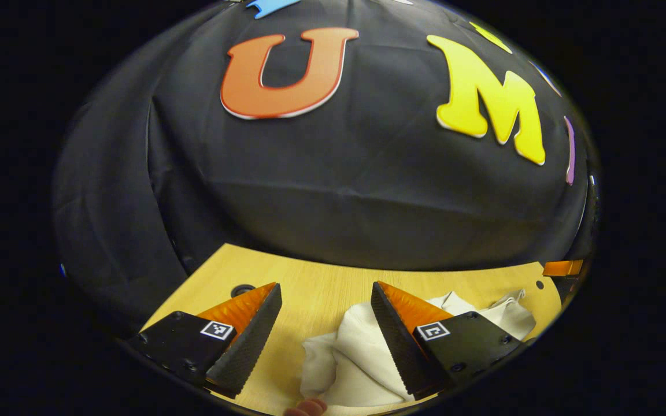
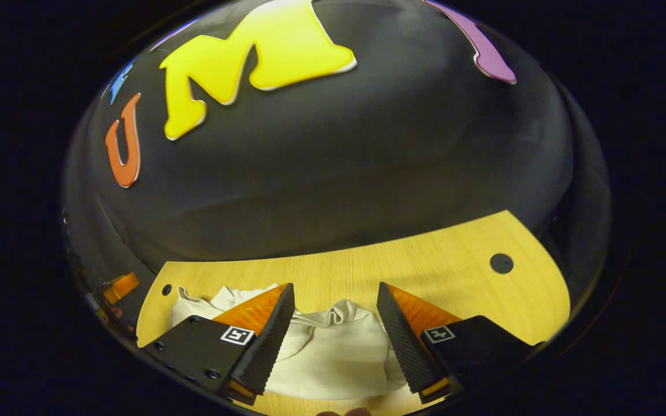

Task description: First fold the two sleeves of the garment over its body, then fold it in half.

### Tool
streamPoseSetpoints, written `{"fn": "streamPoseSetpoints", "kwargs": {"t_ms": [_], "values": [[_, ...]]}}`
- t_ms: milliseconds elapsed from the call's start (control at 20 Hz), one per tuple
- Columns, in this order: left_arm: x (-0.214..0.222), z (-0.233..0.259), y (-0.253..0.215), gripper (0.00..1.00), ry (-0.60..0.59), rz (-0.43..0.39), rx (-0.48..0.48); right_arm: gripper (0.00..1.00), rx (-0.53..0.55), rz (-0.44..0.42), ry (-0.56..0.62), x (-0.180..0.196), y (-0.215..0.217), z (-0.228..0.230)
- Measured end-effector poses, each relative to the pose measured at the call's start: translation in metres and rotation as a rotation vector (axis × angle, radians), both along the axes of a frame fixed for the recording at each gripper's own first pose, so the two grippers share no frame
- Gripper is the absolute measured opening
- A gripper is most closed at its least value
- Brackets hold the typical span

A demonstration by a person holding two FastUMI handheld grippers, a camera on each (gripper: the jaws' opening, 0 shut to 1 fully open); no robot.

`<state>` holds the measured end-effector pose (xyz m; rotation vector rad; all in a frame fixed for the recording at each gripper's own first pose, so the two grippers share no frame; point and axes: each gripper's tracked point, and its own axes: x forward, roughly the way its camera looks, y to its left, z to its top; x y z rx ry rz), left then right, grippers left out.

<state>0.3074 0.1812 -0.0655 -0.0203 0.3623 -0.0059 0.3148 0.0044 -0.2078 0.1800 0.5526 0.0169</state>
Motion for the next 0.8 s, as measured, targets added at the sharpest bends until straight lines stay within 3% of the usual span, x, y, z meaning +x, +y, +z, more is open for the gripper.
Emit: {"fn": "streamPoseSetpoints", "kwargs": {"t_ms": [250,350,450,600,800], "values": [[-0.079,0.141,-0.032,0.98,-0.252,-0.046,0.039,0.91,-0.101,0.045,-0.255,-0.079,0.014,0.137],[-0.116,0.166,-0.053,0.98,-0.325,-0.059,0.062,0.92,-0.108,0.091,-0.354,-0.120,0.027,0.189],[-0.142,0.196,-0.078,0.97,-0.376,-0.065,0.090,0.93,-0.123,0.120,-0.427,-0.160,0.034,0.220],[-0.191,0.228,-0.107,0.97,-0.426,-0.096,0.059,0.95,-0.157,0.107,-0.496,-0.211,0.035,0.248],[-0.236,0.227,-0.123,0.98,-0.451,-0.085,0.064,0.95,-0.162,0.070,-0.558,-0.268,0.034,0.266]]}}
